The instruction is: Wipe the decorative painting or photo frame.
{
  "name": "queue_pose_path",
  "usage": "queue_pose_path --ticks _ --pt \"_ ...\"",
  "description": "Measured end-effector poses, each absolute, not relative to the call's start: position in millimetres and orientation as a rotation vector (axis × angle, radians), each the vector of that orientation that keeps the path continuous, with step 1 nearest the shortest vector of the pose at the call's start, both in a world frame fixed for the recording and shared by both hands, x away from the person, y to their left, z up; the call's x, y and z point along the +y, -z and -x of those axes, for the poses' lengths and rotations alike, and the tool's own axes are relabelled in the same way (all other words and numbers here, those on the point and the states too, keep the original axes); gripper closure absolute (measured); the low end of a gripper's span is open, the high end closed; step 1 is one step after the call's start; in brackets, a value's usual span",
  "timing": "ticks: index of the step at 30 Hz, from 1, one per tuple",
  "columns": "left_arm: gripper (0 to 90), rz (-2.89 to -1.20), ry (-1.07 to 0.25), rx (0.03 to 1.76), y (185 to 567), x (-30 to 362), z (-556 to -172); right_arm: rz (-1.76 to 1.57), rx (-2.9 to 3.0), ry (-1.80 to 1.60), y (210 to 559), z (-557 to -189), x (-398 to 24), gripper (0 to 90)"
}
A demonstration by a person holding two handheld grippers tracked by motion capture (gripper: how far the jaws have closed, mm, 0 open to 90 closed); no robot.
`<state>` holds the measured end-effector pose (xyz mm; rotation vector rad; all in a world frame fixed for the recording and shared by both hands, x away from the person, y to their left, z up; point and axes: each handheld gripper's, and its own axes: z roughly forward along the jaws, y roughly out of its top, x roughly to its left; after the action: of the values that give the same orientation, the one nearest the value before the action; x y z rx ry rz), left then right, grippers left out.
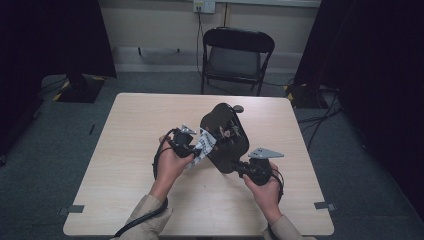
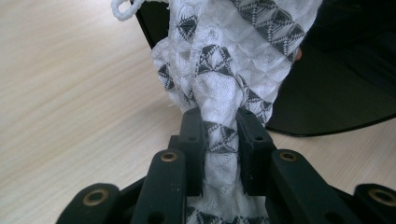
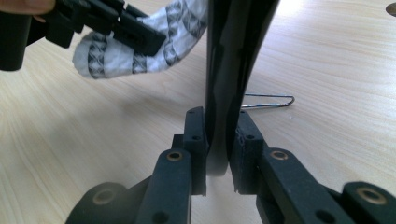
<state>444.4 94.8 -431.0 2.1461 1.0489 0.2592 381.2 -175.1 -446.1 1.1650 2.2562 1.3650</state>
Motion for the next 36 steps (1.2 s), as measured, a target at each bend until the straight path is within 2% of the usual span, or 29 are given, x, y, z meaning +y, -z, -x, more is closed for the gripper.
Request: queue_pose_path --ticks 25,31,36 --pt "74.4 -2.215 -0.206 1.084 461 104 -429 -1.168 2.253 -1.370 446 -381 -174 79.0" --pt "74.4 -2.209 -0.203 1.094 459 110 -428 -1.168 2.253 -1.372 447 -382 -175 79.0" --pt "74.3 -2.169 -0.206 1.087 441 115 -430 -1.170 2.252 -1.373 447 -382 -175 79.0"
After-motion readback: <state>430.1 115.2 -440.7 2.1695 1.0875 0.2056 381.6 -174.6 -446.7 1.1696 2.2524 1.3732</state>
